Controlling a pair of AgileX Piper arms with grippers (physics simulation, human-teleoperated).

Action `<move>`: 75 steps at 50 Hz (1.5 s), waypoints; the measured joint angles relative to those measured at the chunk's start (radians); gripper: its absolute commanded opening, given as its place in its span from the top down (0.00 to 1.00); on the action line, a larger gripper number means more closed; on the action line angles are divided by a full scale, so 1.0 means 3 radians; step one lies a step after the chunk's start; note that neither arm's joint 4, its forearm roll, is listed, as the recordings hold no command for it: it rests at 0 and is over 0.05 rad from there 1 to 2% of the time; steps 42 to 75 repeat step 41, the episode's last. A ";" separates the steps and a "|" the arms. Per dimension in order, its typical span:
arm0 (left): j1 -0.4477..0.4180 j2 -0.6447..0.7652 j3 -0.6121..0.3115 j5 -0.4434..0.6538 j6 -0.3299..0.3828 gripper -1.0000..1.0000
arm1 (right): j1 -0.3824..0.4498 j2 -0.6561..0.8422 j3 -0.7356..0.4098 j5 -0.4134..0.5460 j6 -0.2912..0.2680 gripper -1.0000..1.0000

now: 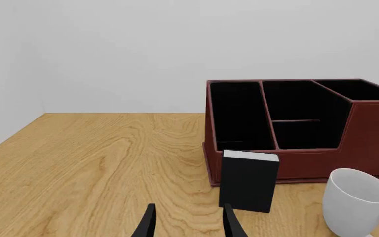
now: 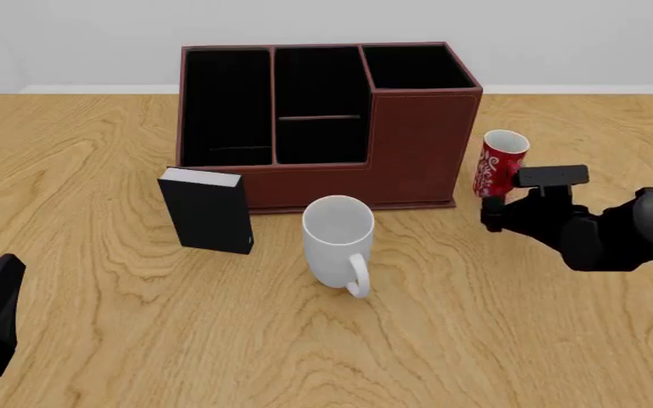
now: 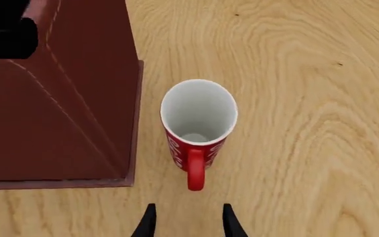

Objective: Pick up the red mug and place it to the right of the caddy.

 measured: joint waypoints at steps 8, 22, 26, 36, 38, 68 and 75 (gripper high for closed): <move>0.0000 0.0000 0.0000 0.0000 0.0000 0.00 | -0.0038 -0.0245 0.0313 -0.0108 0.0055 0.00; 0.0000 0.0000 0.0000 0.0000 0.0000 0.00 | -0.0013 -0.1262 0.1191 -0.0162 0.0204 0.00; 0.0000 0.0000 0.0000 0.0000 0.0000 0.00 | 0.0013 -0.1783 0.1452 0.0011 0.0238 0.00; 0.0000 0.0000 0.0000 0.0000 0.0000 0.00 | 0.0112 -0.3462 0.1911 0.1009 0.0288 0.00; 0.0000 0.0000 0.0000 0.0000 0.0000 0.00 | 0.0139 -0.3864 0.1956 0.1321 0.0300 0.00; 0.0000 0.0000 0.0000 0.0000 0.0000 0.00 | 0.0177 -0.4452 0.1999 0.1807 0.0326 0.00; 0.0000 0.0000 0.0000 0.0000 0.0000 0.00 | 0.0177 -0.4452 0.1999 0.1807 0.0326 0.00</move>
